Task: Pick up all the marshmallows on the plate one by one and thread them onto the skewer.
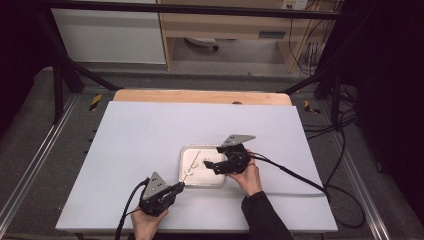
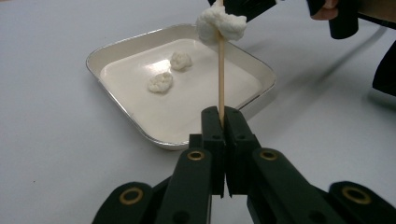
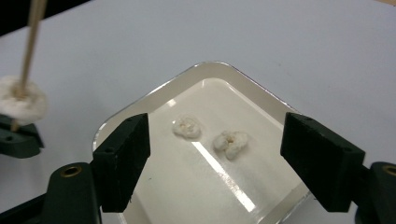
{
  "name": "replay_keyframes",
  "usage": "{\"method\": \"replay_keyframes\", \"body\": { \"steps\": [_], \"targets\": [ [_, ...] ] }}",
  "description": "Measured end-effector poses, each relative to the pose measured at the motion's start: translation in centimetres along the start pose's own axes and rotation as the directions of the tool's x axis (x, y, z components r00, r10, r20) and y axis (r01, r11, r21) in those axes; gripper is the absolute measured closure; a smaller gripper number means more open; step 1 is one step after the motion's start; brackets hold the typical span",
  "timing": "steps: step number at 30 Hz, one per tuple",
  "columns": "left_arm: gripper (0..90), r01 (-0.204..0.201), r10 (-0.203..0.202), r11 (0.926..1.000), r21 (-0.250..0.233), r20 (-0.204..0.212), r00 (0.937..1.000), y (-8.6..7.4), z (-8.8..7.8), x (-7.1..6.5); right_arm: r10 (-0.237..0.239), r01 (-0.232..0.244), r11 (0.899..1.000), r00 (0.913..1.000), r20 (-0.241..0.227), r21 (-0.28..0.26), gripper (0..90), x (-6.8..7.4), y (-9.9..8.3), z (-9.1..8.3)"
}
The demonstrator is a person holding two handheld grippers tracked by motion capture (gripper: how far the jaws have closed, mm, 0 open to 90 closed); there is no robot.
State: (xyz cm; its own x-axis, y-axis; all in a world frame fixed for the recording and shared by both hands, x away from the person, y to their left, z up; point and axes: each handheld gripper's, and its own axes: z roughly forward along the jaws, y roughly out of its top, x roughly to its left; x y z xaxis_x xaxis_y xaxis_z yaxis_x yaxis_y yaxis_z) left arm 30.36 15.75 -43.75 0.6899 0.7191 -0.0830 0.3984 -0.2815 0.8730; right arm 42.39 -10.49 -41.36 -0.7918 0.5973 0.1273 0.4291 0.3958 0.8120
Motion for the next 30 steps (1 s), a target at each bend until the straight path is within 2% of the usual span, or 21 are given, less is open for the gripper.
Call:
{"method": "replay_keyframes", "body": {
  "steps": [4, 6, 8, 14, 20, 23, 30],
  "targets": [
    [88.0, 0.000, 0.000, 1.0000, 0.004, 0.000, 1.0000, -0.1, 0.0, 0.2, -0.035, 0.033, 0.998, 0.9990, 0.030, 0.057, 31.7, -0.3, 0.2, 2.1],
    [88.1, 0.005, -0.005, 1.0000, 0.005, 0.000, 1.0000, -0.1, 0.0, 0.3, -0.030, 0.028, 0.997, 0.9993, 0.022, 0.065, 35.4, -0.6, 0.1, 2.8],
    [88.0, 0.005, -0.005, 1.0000, 0.004, -0.001, 1.0000, -0.1, -0.1, 0.3, -0.022, 0.020, 0.997, 0.9995, 0.022, 0.081, 40.2, -0.8, -0.1, 3.4],
    [88.0, 0.004, -0.004, 0.9999, 0.010, 0.004, 1.0000, -0.1, 0.2, 0.2, -0.042, 0.040, 0.993, 0.9988, 0.023, 0.112, 50.2, -1.2, -0.7, 4.4],
    [88.0, 0.001, -0.001, 0.9999, 0.013, 0.011, 0.9999, -0.1, 0.4, 0.0, -0.076, 0.072, 0.990, 0.9968, 0.026, 0.118, 55.2, -1.2, -1.1, 4.9],
    [87.9, 0.004, -0.004, 0.9999, 0.010, 0.015, 0.9999, -0.1, 0.4, 0.0, -0.093, 0.089, 0.990, 0.9953, 0.028, 0.113, 62.4, -1.1, -1.2, 4.9],
    [88.0, -0.003, 0.003, 0.9999, 0.011, 0.019, 0.9998, -0.1, 0.5, -0.2, -0.076, 0.072, 0.991, 0.9967, 0.030, 0.113, 68.1, -0.9, -1.0, 4.1]
  ]
}}
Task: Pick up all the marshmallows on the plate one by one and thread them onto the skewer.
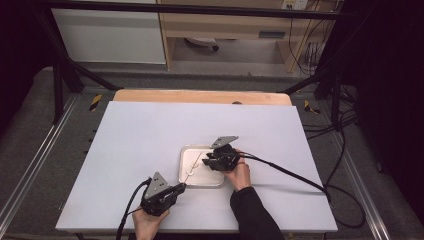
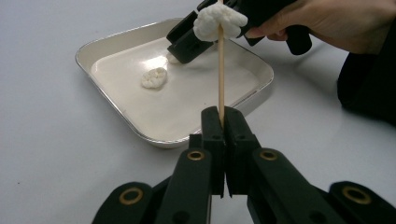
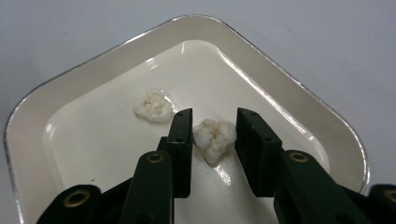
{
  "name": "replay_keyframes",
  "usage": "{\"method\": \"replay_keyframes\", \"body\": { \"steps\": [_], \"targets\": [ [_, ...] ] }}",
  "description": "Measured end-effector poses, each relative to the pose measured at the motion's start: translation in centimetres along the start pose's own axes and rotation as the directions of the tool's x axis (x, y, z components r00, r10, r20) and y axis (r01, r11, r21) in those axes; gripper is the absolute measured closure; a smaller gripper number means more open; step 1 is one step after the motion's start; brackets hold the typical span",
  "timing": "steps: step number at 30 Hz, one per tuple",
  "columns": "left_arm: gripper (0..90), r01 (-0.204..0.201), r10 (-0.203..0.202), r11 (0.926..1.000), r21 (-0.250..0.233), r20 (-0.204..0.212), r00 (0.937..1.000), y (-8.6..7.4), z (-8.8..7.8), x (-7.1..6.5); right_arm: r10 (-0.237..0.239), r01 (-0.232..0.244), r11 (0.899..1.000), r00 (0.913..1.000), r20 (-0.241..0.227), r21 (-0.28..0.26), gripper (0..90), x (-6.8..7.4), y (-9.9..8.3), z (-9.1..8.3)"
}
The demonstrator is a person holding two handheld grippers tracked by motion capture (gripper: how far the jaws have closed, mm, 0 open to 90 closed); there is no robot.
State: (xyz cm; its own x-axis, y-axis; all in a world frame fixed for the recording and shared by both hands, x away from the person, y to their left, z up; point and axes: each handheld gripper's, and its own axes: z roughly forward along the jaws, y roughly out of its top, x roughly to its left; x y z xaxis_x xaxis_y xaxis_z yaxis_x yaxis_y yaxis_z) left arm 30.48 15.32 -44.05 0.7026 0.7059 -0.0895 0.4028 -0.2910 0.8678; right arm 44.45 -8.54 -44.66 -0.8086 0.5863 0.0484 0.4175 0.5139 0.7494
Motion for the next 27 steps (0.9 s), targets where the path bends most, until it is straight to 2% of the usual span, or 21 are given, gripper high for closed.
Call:
{"method": "replay_keyframes", "body": {
  "steps": [4, 6, 11, 16, 23, 27],
  "targets": [
    [88.0, -0.005, 0.005, 1.0000, 0.000, 0.003, 1.0000, 0.0, 0.0, -0.1, 0.031, -0.032, 0.999, 0.9992, -0.026, -0.014, 69.1, 0.1, 0.3, -1.6],
    [88.0, -0.004, 0.004, 1.0000, -0.004, 0.006, 1.0000, 0.0, 0.0, -0.2, 0.049, -0.051, 0.998, 0.9972, -0.056, -0.037, 69.3, 0.1, 0.5, -2.6],
    [88.0, -0.009, 0.009, 0.9999, -0.004, 0.014, 0.9999, 0.1, 0.1, -0.3, 0.111, -0.122, 0.989, 0.9863, -0.123, -0.086, 70.4, -0.1, 0.3, -5.2],
    [88.0, -0.018, 0.018, 0.9998, -0.006, 0.020, 0.9996, 0.1, 0.2, -0.5, 0.145, -0.172, 0.975, 0.9720, -0.185, -0.142, 71.5, -0.1, 0.1, -7.9],
    [88.0, -0.028, 0.028, 0.9996, -0.008, 0.028, 0.9992, 0.4, 0.4, -0.9, 0.182, -0.244, 0.943, 0.9472, -0.264, -0.225, 72.6, -0.2, -0.1, -11.3],
    [88.0, -0.037, 0.038, 0.9993, -0.010, 0.031, 0.9988, 0.7, 0.6, -1.1, 0.194, -0.283, 0.921, 0.9286, -0.316, -0.266, 73.4, -0.2, 0.2, -12.7]
  ]
}}
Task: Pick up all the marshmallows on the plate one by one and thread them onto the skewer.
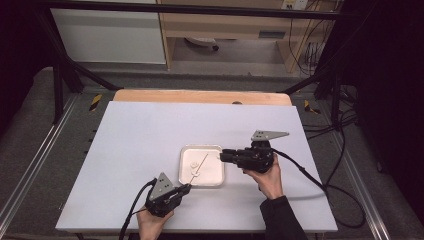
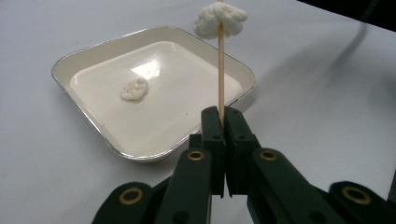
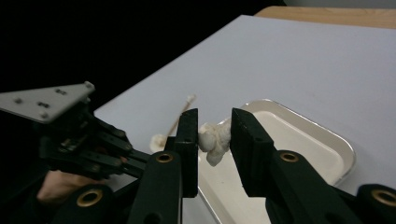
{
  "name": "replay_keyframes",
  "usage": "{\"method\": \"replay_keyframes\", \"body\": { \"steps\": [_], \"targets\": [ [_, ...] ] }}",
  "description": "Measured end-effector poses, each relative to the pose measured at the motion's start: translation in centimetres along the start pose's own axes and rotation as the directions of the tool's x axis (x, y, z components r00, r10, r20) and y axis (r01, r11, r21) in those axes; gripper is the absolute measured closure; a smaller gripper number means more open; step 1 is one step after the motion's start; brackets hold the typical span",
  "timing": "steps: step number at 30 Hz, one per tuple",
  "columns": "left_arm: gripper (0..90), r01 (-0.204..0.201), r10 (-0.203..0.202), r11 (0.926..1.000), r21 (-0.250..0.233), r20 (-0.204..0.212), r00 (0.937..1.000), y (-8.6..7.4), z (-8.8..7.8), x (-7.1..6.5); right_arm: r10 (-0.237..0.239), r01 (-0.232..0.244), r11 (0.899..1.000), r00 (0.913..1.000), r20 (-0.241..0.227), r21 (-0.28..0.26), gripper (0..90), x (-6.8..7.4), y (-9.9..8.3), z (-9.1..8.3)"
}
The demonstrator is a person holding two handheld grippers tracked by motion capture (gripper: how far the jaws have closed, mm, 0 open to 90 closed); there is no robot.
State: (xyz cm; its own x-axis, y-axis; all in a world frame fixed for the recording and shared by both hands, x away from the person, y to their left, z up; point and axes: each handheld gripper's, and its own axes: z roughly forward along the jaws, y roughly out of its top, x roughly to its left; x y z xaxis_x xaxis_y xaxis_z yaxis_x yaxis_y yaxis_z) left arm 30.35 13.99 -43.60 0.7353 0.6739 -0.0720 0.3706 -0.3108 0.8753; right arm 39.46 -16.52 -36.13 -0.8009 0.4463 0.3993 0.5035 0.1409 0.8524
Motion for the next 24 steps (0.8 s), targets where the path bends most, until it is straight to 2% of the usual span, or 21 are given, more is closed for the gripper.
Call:
{"method": "replay_keyframes", "body": {
  "steps": [4, 9, 19, 24],
  "targets": [
    [88.0, -0.012, 0.012, 0.9999, -0.007, 0.005, 0.9999, 0.3, 0.1, -0.3, 0.021, -0.023, 0.999, 0.9986, -0.048, -0.046, 73.9, 0.2, 0.5, -0.7],
    [88.0, -0.027, 0.027, 0.9995, -0.019, 0.015, 0.9995, 0.6, 0.2, -0.8, 0.035, -0.041, 0.997, 0.9950, -0.094, -0.069, 74.1, 0.4, 1.0, -0.7],
    [88.1, -0.043, 0.044, 0.9985, -0.035, 0.019, 0.9988, 0.6, 0.1, -1.1, 0.062, -0.068, 0.996, 0.9933, -0.097, -0.056, 74.8, 0.1, 1.6, 0.0],
    [88.1, -0.049, 0.049, 0.9983, -0.032, 0.022, 0.9985, 0.6, 0.2, -1.2, 0.071, -0.076, 0.996, 0.9907, -0.116, -0.041, 74.7, -0.1, 1.6, 0.5]
  ]
}}
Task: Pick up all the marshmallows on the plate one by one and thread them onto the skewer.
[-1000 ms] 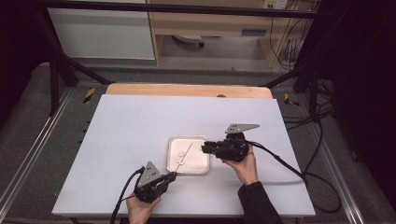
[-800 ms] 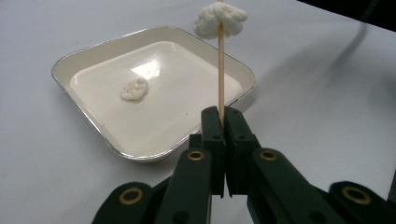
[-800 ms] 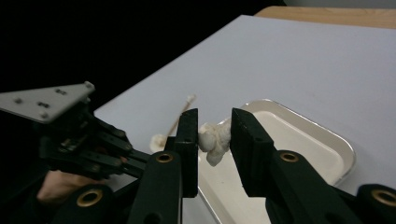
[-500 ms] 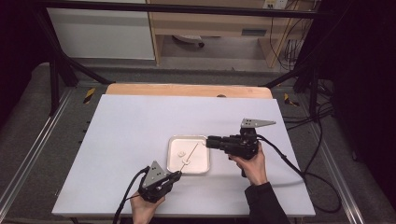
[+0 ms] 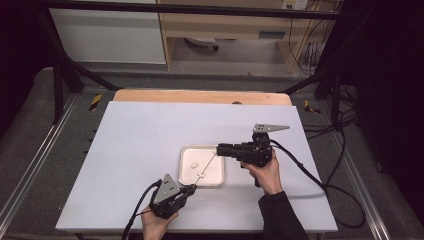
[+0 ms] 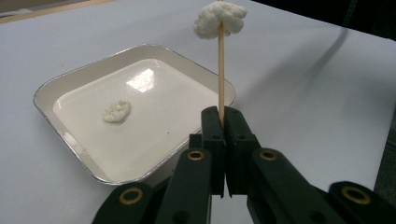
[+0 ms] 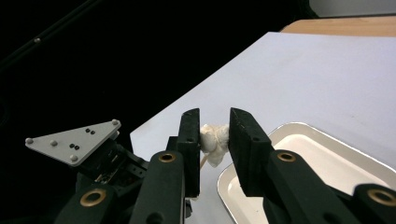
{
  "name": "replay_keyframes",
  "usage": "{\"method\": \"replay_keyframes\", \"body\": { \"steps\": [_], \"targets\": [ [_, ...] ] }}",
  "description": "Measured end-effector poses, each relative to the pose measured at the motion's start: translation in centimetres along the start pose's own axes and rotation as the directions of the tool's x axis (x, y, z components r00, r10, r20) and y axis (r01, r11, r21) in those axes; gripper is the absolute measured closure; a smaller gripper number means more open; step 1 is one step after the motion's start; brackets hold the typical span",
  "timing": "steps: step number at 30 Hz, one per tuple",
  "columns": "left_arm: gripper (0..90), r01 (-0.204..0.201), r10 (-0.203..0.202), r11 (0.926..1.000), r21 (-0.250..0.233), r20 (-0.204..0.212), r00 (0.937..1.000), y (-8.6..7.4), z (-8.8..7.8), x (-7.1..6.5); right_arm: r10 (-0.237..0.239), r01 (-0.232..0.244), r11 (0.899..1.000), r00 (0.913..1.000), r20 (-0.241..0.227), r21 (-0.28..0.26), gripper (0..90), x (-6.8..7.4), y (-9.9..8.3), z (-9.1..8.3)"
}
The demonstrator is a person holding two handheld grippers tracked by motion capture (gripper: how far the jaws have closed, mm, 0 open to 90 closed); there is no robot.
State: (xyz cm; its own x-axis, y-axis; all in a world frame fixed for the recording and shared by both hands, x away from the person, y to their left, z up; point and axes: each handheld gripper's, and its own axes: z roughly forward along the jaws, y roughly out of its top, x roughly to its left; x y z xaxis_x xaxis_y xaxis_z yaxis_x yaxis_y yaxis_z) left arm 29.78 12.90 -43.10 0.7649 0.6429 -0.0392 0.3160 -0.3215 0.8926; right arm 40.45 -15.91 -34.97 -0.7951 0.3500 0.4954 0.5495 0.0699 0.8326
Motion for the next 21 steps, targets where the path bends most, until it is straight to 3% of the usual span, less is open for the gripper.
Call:
{"method": "replay_keyframes", "body": {
  "steps": [14, 21],
  "targets": [
    [88.3, -0.025, 0.025, 0.9996, 0.016, -0.001, 0.9997, -0.10, 0.40, -0.19, 0.006, -0.006, 1.000, 0.9997, -0.021, 0.030, 77.2, 0.04, -0.52, 0.74],
    [88.4, -0.008, 0.008, 0.9998, 0.016, -0.008, 0.9999, -0.08, 0.50, -0.17, -0.008, 0.008, 1.000, 0.9998, -0.020, 0.019, 78.4, 0.29, -0.97, 1.05]
  ]
}}
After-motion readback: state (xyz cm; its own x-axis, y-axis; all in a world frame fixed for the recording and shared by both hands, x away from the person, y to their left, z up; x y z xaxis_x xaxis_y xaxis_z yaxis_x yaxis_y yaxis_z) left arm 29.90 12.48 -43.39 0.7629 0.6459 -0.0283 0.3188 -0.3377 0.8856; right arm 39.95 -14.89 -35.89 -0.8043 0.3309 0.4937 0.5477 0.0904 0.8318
